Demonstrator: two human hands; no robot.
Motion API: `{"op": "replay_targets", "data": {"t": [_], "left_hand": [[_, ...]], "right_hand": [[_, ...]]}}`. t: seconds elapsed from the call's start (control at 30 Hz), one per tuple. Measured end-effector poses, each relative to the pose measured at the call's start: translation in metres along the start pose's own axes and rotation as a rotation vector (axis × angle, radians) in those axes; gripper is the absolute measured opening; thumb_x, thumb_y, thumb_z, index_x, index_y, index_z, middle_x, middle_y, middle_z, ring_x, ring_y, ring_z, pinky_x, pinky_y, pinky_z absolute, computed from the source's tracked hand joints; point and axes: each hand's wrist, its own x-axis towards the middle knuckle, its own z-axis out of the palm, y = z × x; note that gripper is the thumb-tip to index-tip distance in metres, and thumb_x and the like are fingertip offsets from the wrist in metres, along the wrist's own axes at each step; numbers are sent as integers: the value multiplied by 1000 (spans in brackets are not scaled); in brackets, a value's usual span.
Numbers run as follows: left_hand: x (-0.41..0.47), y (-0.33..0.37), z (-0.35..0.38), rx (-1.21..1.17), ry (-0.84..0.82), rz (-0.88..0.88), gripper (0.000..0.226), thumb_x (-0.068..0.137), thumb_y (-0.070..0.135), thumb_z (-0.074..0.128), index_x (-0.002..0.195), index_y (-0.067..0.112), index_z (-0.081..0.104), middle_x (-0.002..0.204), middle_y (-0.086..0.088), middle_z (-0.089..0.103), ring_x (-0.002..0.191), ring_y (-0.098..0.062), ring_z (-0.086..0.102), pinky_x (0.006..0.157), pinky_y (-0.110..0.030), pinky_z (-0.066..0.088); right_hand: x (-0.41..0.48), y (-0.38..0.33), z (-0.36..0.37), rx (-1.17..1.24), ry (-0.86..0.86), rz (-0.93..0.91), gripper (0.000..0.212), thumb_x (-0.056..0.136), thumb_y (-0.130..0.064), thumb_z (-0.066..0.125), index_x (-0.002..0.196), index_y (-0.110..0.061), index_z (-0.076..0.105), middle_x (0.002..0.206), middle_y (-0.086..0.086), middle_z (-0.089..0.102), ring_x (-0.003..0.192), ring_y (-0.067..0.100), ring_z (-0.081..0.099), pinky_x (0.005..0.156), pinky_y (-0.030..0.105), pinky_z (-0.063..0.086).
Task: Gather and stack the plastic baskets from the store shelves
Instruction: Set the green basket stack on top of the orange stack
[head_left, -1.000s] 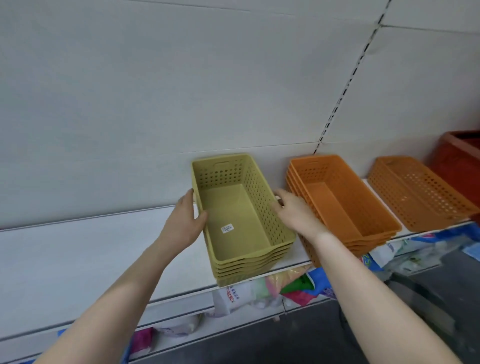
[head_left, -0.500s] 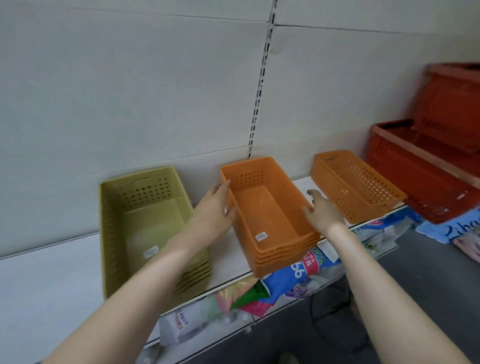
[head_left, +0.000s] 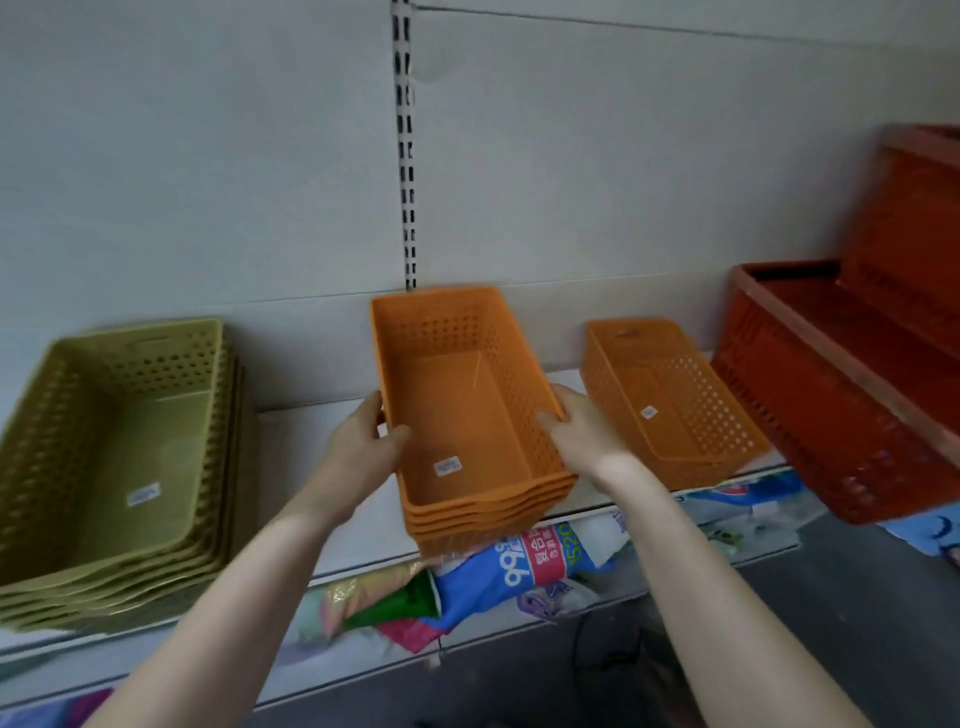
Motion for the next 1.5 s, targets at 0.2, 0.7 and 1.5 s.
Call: {"op": "replay_targets", "data": {"t": [0.2, 0.7, 1.5], "left_hand": [[22, 77, 49, -136, -121, 238, 44, 91, 15, 55, 132, 29, 47, 117, 8, 59, 99, -5, 61, 70, -22, 53], [71, 175, 216, -194, -315, 242, 37, 92, 13, 50, 124, 33, 47, 110, 3, 64, 95, -13, 65, 77, -29, 57], [77, 64, 181, 805, 27, 613, 96, 78, 83, 24, 148, 19, 37, 156, -7, 34, 149, -30, 14, 120, -48, 13]], "right_hand": [[-14, 16, -97, -4, 278, 13, 35, 97, -23, 52, 131, -25, 58, 122, 9, 68, 111, 32, 64, 99, 46, 50], [18, 125, -250, -38, 409, 64, 29, 97, -25, 50, 123, -26, 63, 114, 11, 71, 106, 36, 65, 94, 47, 51], [107, 126, -176, -562, 158, -301, 42, 96, -22, 58, 138, -28, 55, 126, 3, 69, 113, 29, 63, 90, 38, 50]]}}
